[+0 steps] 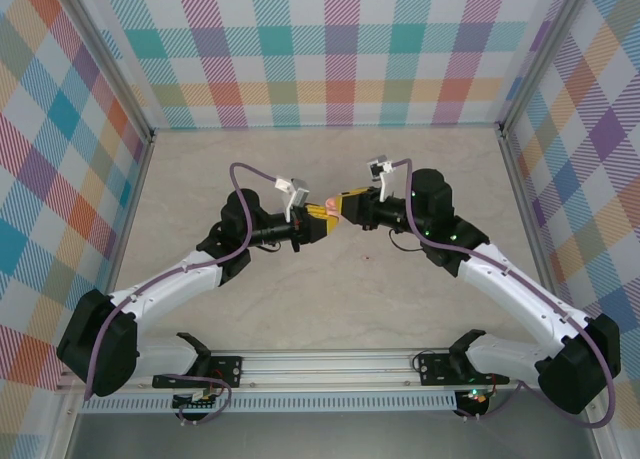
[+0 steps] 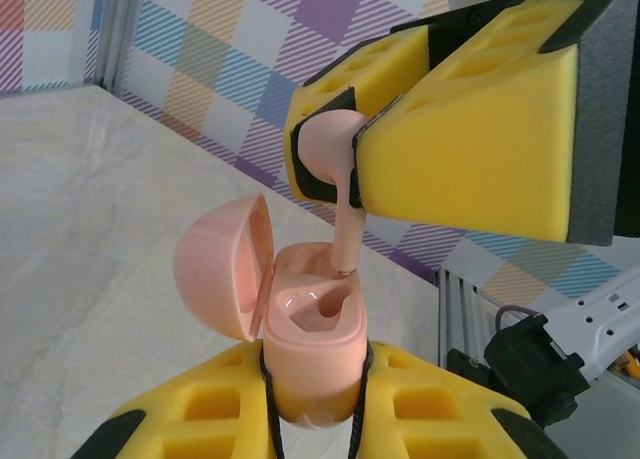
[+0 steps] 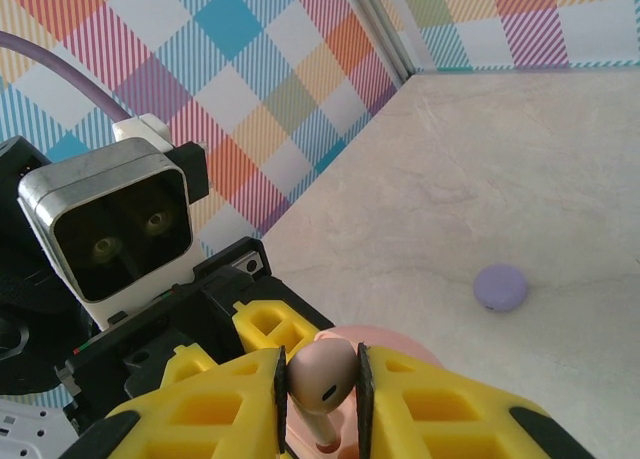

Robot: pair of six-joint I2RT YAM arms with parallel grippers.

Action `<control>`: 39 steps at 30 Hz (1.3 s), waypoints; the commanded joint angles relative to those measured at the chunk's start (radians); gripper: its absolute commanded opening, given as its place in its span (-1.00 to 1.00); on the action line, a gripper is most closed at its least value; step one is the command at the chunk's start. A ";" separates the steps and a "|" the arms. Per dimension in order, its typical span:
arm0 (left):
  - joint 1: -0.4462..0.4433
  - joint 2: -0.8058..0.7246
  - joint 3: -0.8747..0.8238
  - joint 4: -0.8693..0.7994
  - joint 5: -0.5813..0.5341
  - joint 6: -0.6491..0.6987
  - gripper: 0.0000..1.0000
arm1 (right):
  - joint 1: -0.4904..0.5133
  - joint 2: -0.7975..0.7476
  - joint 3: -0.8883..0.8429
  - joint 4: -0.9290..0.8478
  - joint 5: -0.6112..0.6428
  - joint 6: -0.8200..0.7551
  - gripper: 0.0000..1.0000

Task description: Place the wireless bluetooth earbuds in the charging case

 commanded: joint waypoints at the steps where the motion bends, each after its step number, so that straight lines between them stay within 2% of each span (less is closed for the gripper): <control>1: -0.014 -0.016 0.035 0.005 0.011 -0.014 -0.81 | 0.013 0.003 0.035 0.000 0.019 -0.028 -0.51; 18: -0.014 -0.016 0.046 -0.003 -0.016 -0.028 -0.81 | 0.043 0.019 0.037 -0.036 0.079 -0.062 -0.51; 39: -0.014 -0.049 0.037 -0.007 -0.061 -0.022 -0.82 | 0.047 -0.001 0.046 -0.097 0.027 -0.085 -0.50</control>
